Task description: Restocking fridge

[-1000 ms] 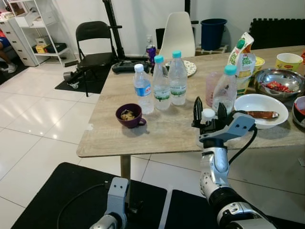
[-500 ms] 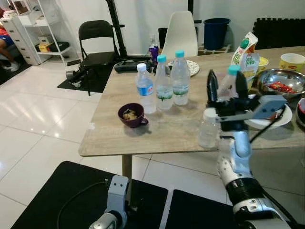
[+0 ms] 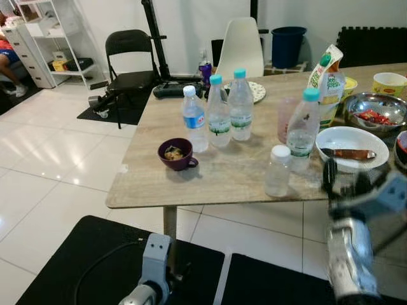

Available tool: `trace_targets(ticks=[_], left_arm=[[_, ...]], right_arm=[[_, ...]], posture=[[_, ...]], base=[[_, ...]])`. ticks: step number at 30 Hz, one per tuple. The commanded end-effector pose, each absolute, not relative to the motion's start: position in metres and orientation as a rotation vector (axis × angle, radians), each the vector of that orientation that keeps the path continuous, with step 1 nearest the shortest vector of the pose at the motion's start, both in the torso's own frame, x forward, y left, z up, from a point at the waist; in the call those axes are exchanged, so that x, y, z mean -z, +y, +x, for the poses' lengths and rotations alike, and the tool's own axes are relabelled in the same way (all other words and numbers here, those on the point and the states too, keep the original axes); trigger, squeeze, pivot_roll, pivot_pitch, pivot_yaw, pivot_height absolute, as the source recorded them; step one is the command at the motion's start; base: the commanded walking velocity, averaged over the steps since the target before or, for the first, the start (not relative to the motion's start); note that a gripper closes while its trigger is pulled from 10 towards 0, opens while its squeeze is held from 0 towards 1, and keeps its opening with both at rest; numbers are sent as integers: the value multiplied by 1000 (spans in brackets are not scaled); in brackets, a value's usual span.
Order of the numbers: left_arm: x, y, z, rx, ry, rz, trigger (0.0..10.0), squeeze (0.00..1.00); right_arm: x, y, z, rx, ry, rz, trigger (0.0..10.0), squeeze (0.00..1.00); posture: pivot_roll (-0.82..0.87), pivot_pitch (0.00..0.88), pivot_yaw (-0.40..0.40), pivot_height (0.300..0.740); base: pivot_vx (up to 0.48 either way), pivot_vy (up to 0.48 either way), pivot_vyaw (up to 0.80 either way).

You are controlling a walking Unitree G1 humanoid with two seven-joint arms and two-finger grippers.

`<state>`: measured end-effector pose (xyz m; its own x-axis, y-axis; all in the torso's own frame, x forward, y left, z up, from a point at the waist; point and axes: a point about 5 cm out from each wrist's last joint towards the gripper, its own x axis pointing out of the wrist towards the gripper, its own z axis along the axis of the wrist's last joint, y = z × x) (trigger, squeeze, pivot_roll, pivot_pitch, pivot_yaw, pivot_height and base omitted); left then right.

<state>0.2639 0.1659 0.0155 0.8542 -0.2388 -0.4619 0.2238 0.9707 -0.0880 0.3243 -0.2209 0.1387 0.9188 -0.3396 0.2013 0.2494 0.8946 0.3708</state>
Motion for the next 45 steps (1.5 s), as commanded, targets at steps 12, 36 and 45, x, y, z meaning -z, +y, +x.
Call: trace_targets(ticks=[12, 36, 45], left_arm=[[-15, 169, 265, 220, 475, -13, 10000, 0], [-21, 157, 275, 208, 431, -31, 10000, 0], [-22, 153, 275, 217, 420, -20, 10000, 0]], right_arm=[[-156, -212, 315, 276, -158, 333, 10000, 0], [-173, -171, 332, 37, -103, 520, 10000, 0], [-196, -175, 338, 48, -217, 360, 10000, 118]], posture=[[-52, 89, 85, 740], [-53, 51, 74, 740], [-52, 52, 79, 740]], base=[[0, 0, 0], [0, 0, 0], [0, 0, 0]])
